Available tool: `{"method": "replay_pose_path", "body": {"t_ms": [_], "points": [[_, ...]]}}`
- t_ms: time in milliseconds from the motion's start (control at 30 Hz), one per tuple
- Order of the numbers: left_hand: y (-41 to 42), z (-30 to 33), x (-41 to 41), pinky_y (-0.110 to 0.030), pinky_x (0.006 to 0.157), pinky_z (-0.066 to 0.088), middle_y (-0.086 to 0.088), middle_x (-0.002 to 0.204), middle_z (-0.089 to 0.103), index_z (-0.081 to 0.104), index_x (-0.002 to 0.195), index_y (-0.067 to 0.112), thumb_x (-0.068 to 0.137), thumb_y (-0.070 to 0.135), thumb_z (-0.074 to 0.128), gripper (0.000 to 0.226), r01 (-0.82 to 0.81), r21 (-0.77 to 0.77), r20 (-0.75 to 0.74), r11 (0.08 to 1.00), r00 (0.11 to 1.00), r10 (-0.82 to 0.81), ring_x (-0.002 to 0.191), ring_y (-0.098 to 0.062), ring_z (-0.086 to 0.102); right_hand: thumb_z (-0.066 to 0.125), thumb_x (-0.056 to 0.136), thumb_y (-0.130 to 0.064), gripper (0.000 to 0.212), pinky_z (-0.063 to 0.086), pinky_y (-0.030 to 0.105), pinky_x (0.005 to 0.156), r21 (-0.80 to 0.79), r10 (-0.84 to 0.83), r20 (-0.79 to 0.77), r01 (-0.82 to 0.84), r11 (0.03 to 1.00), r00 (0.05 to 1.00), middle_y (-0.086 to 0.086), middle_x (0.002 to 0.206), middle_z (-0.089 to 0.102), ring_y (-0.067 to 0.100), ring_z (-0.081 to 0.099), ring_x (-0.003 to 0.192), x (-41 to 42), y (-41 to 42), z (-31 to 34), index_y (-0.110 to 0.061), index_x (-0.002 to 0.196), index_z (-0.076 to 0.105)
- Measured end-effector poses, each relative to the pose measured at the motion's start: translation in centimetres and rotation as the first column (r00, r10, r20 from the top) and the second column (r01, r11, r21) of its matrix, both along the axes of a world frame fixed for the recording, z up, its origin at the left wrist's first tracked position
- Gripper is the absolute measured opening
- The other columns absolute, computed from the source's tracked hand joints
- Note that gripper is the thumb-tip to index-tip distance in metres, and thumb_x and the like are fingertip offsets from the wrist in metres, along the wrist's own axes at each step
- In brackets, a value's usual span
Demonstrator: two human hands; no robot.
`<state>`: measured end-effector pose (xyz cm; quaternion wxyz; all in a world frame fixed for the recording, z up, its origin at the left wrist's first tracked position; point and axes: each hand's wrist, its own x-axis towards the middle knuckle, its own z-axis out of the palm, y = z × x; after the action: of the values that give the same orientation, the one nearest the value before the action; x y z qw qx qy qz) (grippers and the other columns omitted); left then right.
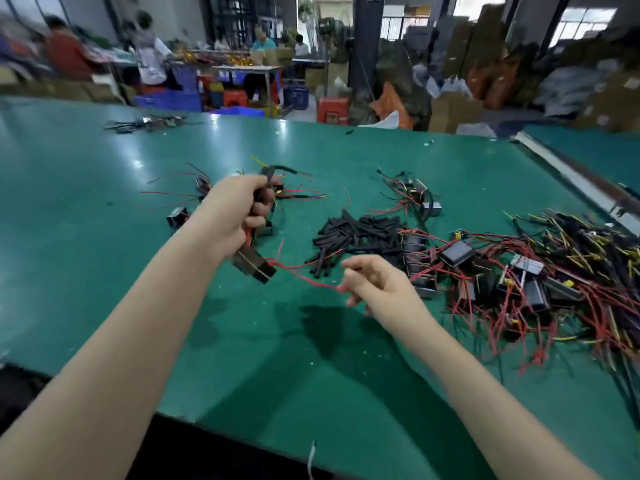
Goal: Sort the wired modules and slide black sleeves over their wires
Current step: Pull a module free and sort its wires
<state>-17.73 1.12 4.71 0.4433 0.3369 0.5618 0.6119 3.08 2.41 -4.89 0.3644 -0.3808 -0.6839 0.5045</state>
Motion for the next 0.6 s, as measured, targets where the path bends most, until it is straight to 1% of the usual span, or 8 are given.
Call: {"method": "replay_pose_path", "body": {"t_ms": [133,233,300,400,433,500,533,600], "points": [[2.9,4.0,-3.5,-0.012,0.036,0.019,0.006,0.068,0.044,0.052,0.094,0.016,0.100,0.014,0.036,0.017,-0.086,0.099,-0.063,0.991,0.994,0.093,0.045,-0.001,0.031,0.058,0.095,-0.022,0.016,0.044,0.016,0.070,0.237,0.047,0.328,-0.130,0.963,0.943,-0.012,0.083,0.066,-0.003,0.056,0.069,0.2,0.3,-3.2,-0.034,0.105,0.054],[4.9,6.8,-5.9,-0.012,0.035,0.023,0.008,0.066,0.045,0.050,0.096,0.014,0.101,0.017,0.036,0.016,0.036,-0.074,-0.048,0.997,0.998,-0.040,0.043,-0.001,0.034,0.057,0.094,-0.033,0.022,0.046,0.018,0.073,0.243,0.049,0.386,-0.152,0.958,0.921,-0.016,0.088,0.065,-0.001,0.059,0.079,0.2,0.7,-3.8,-0.049,0.105,0.047],[5.8,7.6,-7.3,-0.010,0.034,0.025,0.007,0.064,0.044,0.051,0.097,0.011,0.102,0.016,0.036,0.017,0.134,-0.212,-0.054,0.968,0.987,-0.149,0.042,-0.001,0.034,0.055,0.094,-0.037,0.022,0.048,0.020,0.074,0.258,0.037,0.407,-0.154,0.954,0.913,-0.019,0.088,0.065,-0.001,0.059,0.082,0.3,0.9,-4.1,-0.053,0.104,0.045],[7.2,7.1,-8.6,-0.009,0.033,0.027,0.006,0.065,0.043,0.054,0.095,0.009,0.101,0.013,0.037,0.019,0.143,-0.319,-0.131,0.937,0.973,-0.193,0.045,0.000,0.036,0.053,0.093,-0.041,0.021,0.048,0.023,0.075,0.286,0.052,0.446,-0.197,0.938,0.894,-0.020,0.089,0.061,-0.001,0.056,0.084,0.2,0.9,-4.5,-0.054,0.106,0.043],[7.8,6.7,-9.1,-0.009,0.033,0.027,0.005,0.066,0.043,0.055,0.092,0.011,0.100,0.012,0.037,0.019,0.096,-0.306,-0.175,0.947,0.972,-0.155,0.046,0.000,0.036,0.052,0.094,-0.042,0.020,0.047,0.023,0.074,0.300,0.054,0.456,-0.210,0.930,0.888,-0.019,0.089,0.060,-0.001,0.054,0.083,0.1,0.9,-4.6,-0.052,0.109,0.044],[9.1,6.2,-10.0,-0.010,0.035,0.028,0.003,0.070,0.043,0.053,0.087,0.015,0.099,0.009,0.038,0.020,-0.042,-0.168,-0.281,0.985,0.960,-0.007,0.049,0.000,0.038,0.051,0.094,-0.043,0.021,0.046,0.022,0.069,0.331,0.043,0.476,-0.224,0.917,0.879,-0.019,0.087,0.057,0.000,0.051,0.082,-0.2,0.9,-4.7,-0.048,0.114,0.045],[9.9,6.1,-10.5,-0.011,0.037,0.029,0.003,0.071,0.045,0.053,0.086,0.016,0.098,0.009,0.038,0.020,-0.114,-0.054,-0.354,0.992,0.931,0.087,0.051,-0.001,0.039,0.050,0.094,-0.043,0.021,0.044,0.021,0.068,0.341,0.037,0.479,-0.225,0.913,0.877,-0.020,0.086,0.056,0.000,0.050,0.082,-0.2,0.9,-4.7,-0.047,0.114,0.045],[11.4,5.8,-11.0,-0.013,0.044,0.034,0.003,0.075,0.053,0.053,0.099,0.016,0.099,0.012,0.038,0.015,-0.203,0.170,-0.519,0.964,0.813,0.263,0.059,-0.003,0.047,0.050,0.094,-0.044,0.020,0.041,0.018,0.065,0.351,0.026,0.481,-0.219,0.910,0.876,-0.023,0.085,0.054,0.000,0.050,0.084,-0.2,0.9,-4.7,-0.048,0.113,0.045]]}}
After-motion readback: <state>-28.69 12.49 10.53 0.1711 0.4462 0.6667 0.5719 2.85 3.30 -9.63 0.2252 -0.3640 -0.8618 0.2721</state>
